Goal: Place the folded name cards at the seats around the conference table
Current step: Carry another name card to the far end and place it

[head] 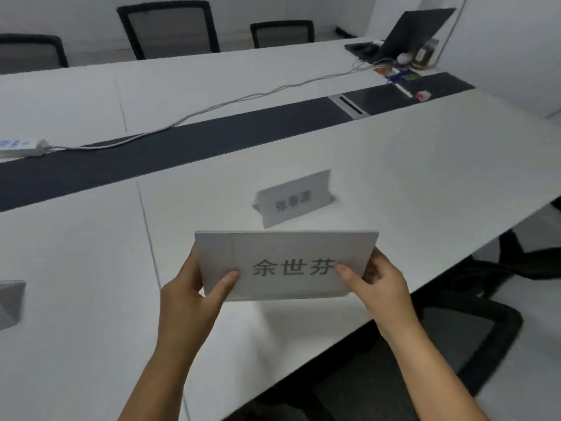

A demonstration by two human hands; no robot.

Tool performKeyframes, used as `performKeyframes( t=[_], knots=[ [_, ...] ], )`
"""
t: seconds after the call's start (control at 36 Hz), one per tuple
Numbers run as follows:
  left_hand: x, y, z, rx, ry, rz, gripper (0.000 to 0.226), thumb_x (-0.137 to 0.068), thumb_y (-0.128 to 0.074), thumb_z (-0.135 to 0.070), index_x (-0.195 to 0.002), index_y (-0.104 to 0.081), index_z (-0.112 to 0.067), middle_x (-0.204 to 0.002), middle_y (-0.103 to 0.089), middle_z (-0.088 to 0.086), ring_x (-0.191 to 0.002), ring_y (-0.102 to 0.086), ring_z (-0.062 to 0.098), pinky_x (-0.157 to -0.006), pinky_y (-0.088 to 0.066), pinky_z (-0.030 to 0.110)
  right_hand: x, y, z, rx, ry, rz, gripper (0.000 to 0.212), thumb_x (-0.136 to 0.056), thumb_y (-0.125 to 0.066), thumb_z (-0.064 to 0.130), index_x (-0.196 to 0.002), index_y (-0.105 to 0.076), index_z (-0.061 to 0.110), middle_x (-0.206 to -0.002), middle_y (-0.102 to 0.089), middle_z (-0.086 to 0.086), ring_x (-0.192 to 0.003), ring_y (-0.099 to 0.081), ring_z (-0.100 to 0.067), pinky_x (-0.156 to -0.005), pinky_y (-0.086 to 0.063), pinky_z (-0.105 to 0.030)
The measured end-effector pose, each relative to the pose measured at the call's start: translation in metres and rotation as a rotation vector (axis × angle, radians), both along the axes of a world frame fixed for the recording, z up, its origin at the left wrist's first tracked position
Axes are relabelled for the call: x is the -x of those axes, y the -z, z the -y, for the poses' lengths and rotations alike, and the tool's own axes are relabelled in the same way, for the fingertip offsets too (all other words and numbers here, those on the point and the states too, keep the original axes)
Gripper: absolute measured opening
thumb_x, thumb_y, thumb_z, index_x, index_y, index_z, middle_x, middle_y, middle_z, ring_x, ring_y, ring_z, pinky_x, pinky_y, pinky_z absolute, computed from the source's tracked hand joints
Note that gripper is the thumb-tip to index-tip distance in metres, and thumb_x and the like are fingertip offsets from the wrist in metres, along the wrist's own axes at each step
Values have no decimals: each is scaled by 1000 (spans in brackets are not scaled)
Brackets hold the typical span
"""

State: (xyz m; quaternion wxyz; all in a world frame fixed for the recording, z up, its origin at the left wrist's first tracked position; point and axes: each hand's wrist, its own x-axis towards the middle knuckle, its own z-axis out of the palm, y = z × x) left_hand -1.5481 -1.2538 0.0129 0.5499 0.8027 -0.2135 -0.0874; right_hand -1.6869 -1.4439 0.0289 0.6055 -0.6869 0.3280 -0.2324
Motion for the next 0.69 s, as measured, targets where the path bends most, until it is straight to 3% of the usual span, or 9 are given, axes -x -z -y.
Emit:
performKeyframes(
  t=[0.08,0.19,0.25,0.36,0.44,0.53,0.61,0.69],
  knots=[
    [41,-17,50,17,200,40,52,-71,-72,-12,-115,-51,-30,-75,-53,-54,-78,-53,-25,-64,-40,-4,66,-20,26,88,161,-4,34,-73,-69,7,-83,-54,37,-84,-59,20,-69,-57,20,-62,-45,0],
    [118,-29,115,82,401,53,50,-66,-74,-22,-104,-48,-42,-77,-53,-53,-80,-54,-24,-64,-41,-4,170,-36,56,148,388,-16,31,-69,-72,11,-77,-56,36,-75,-62,24,-63,-56,20,-55,-43,0],
    [163,-26,146,101,484,41,50,-70,-73,-12,-108,-51,-36,-77,-53,-54,-81,-54,-25,-66,-40,-4,228,-37,69,147,494,-4,29,-67,-74,10,-74,-58,33,-59,-67,24,-60,-58,16,-51,-43,-1],
    [252,-26,200,90,624,38,54,-70,-71,-7,-116,-52,-27,-71,-53,-53,-77,-52,-28,-65,-39,-5,330,-38,97,143,644,40,29,-65,-75,6,-74,-61,29,-62,-67,30,-61,-62,10,-52,-45,-4],
    [306,-22,232,74,676,-30,52,-69,-72,-4,-116,-55,-17,-66,-62,-35,-72,-53,-27,-61,-40,-5,393,-35,115,146,707,28,27,-65,-75,5,-82,-64,24,-62,-66,32,-61,-61,12,-53,-44,-3],
    [351,-15,260,34,749,-52,56,-66,-74,-2,-119,-56,-10,-66,-61,-42,-73,-54,-25,-63,-42,-4,446,-25,127,112,784,18,31,-66,-75,7,-89,-63,23,-61,-64,36,-60,-60,15,-51,-42,0],
    [390,-8,289,38,828,-72,63,-66,-74,-4,-124,-51,-17,-72,-57,-50,-79,-53,-26,-66,-40,-5,488,-9,143,30,844,15,28,-67,-75,9,-89,-65,24,-66,-68,29,-64,-64,7,-55,-47,-5],
    [423,-1,321,32,891,-92,64,-69,-72,-11,-126,-47,-27,-80,-56,-50,-85,-53,-25,-68,-41,-4,519,5,165,-35,895,25,20,-67,-74,8,-72,-71,26,-71,-74,15,-70,-68,-7,-63,-55,-19]
  ],
)
